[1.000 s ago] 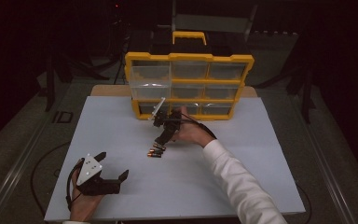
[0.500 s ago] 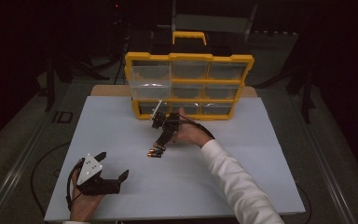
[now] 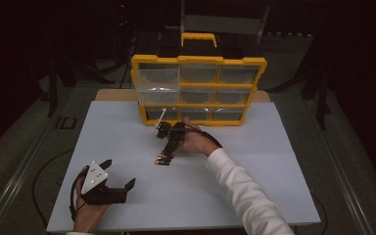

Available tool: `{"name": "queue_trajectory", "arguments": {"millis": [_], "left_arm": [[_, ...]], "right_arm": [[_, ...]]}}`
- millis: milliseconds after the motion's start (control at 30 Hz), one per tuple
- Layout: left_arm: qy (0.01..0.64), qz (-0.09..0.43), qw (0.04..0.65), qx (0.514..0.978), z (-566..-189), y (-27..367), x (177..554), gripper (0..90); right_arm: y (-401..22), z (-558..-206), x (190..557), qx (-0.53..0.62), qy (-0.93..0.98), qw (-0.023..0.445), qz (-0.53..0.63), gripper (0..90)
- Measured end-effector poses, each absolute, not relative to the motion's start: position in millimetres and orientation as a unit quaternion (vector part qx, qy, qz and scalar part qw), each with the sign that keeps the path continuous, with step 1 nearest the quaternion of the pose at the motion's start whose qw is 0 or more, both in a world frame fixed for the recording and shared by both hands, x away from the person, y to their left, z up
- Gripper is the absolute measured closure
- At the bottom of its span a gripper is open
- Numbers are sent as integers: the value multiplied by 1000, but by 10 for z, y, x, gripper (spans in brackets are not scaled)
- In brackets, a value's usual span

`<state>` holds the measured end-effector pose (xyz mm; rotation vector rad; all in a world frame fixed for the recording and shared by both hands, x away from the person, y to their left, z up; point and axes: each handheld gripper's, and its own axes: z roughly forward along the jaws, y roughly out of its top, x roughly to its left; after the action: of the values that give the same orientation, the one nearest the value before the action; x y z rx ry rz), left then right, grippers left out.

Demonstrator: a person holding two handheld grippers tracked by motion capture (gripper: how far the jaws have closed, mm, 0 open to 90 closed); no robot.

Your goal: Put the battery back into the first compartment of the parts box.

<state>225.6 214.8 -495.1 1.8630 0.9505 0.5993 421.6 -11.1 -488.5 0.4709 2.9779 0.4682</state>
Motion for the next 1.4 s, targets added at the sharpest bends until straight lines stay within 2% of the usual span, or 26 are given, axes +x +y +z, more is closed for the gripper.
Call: {"name": "queue_trajectory", "arguments": {"millis": [33,100,300,333,467,767,1400], "left_arm": [[387,244,464,758,-4951,2150,2256,0],[388,244,464,758,-4952,2149,2256,0],[386,245,461,761,-4952,2145,2255,0],[386,245,461,761,-4952,2144,2254,0],[386,246,461,760,-4950,2149,2251,0],[387,246,460,761,-4951,2145,2252,0],[387,247,458,761,-4954,2136,2255,0]], "right_arm": [[-92,-4913,4200,151,977,37,147,515],[-82,-4944,4205,143,978,27,147,596],[-69,-5038,4224,141,980,5,138,699],[-65,-5075,4230,141,981,-1,134,754],[-73,-5111,4243,146,981,-9,131,769],[-196,-5026,4185,134,980,19,145,770],[-583,-4888,4167,163,963,16,214,770]]}}
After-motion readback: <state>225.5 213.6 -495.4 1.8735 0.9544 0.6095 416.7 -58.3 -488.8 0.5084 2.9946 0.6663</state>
